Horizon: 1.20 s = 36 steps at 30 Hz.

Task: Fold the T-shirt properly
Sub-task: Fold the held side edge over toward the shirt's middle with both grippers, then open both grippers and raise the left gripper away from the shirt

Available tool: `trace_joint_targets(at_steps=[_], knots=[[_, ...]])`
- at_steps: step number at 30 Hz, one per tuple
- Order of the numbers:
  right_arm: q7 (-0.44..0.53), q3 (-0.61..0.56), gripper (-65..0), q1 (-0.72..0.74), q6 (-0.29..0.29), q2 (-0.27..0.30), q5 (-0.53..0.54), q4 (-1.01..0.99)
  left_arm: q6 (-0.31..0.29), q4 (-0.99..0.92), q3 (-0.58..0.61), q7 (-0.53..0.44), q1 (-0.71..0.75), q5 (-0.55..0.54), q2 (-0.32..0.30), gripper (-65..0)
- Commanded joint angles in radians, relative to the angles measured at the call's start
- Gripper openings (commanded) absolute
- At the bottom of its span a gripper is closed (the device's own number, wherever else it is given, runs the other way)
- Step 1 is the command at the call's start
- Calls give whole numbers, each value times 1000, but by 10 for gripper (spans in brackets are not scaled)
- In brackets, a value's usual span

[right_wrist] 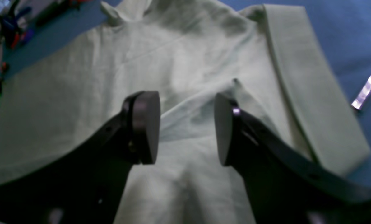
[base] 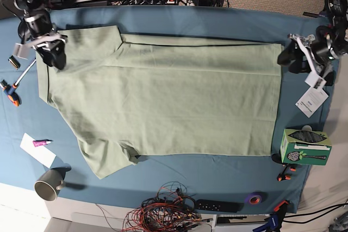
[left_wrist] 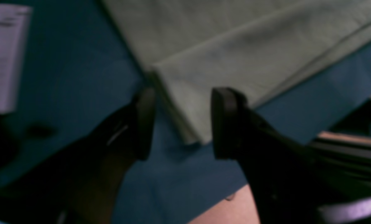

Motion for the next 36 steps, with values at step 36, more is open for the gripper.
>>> trace_joint_targets(at_steps=[36], knots=[[53,45,-367,-141,-146,-102,12,29,-4,14,-334,7,-5,-132,-46,-354]])
